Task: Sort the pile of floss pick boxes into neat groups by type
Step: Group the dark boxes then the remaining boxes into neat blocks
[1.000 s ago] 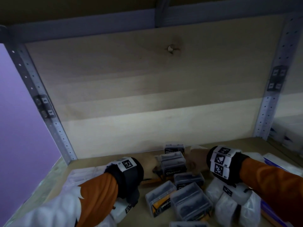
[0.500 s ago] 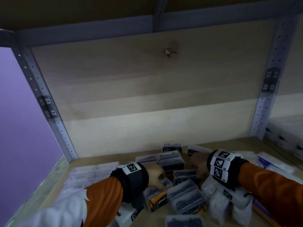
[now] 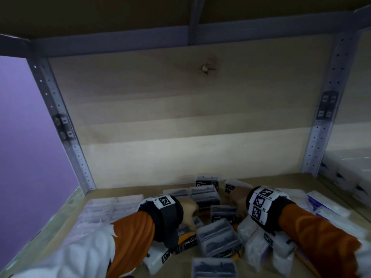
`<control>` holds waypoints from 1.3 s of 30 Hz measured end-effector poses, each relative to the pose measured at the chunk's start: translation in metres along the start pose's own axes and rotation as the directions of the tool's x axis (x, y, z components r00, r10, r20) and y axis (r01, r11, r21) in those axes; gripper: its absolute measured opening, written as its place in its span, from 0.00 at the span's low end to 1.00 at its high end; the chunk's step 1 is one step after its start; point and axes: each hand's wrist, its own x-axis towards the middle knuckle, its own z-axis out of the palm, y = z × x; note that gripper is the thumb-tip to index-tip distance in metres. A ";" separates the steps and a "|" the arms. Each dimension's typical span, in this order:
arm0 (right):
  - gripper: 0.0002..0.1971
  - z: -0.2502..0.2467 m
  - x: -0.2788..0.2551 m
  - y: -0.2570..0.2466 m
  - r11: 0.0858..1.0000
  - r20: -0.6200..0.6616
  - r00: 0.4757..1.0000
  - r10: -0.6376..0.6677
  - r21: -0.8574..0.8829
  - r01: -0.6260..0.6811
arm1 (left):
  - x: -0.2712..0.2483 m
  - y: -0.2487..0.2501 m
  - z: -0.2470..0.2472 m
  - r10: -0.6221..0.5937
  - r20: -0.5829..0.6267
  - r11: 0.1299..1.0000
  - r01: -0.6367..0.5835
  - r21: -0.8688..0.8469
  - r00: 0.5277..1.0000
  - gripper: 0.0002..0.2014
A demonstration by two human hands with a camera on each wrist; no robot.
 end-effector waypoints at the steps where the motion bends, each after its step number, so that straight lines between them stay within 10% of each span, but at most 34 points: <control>1: 0.24 0.000 0.000 0.001 1.000 0.025 1.000 -0.003 0.013 0.003 | -0.002 0.001 -0.001 0.003 -0.001 0.999 -0.003 -0.042 1.000 0.19; 4: 0.24 0.000 -0.003 0.002 0.999 0.075 0.997 -0.026 -0.024 0.028 | -0.002 0.003 -0.001 -0.022 -0.013 0.999 0.022 -0.047 1.000 0.13; 14: 0.22 -0.008 -0.009 -0.009 0.999 -0.041 0.999 0.028 -0.027 -0.029 | -0.010 -0.017 0.006 -0.130 -0.201 0.928 0.048 -0.368 0.971 0.36; 24: 0.21 -0.001 0.005 0.002 0.993 -0.034 0.997 0.068 0.103 -0.064 | -0.013 -0.025 0.021 -0.256 -0.290 0.852 0.074 -0.518 0.922 0.12; 39: 0.24 -0.001 -0.009 -0.001 0.994 -0.093 0.994 0.065 0.090 -0.057 | -0.017 -0.039 0.054 -0.358 -0.254 0.855 0.206 -0.476 0.899 0.12</control>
